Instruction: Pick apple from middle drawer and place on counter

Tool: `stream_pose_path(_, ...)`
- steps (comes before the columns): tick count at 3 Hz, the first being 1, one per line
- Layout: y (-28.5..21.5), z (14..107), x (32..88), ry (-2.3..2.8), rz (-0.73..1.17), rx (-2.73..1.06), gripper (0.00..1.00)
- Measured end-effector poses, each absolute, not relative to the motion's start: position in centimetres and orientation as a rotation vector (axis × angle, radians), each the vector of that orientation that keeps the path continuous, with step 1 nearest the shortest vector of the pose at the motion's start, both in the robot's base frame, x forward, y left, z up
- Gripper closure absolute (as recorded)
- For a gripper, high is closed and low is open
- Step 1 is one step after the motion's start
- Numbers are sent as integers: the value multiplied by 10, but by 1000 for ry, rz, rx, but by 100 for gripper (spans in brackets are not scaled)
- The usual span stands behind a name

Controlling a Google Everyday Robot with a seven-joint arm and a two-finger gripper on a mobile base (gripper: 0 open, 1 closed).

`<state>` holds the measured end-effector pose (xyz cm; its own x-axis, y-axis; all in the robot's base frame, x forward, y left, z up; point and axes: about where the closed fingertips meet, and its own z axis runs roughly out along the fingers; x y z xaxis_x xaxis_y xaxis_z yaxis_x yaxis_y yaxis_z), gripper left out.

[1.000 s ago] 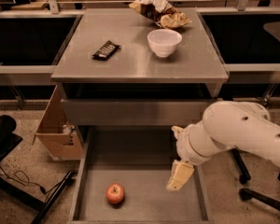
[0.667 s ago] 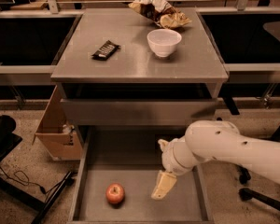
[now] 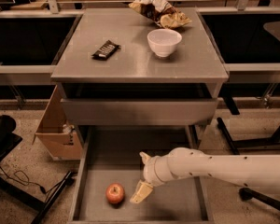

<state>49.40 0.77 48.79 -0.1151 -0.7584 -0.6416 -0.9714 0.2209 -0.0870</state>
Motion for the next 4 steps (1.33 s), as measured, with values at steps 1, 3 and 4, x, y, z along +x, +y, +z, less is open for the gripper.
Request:
stream_pose_path(1, 36, 440, 502, 1895, 571, -1533, 0)
stream_pose_path(3, 79, 376, 491, 1884, 788, -1461, 1)
stream_pose_path(4, 94, 369, 492, 1859, 828, -1461, 23)
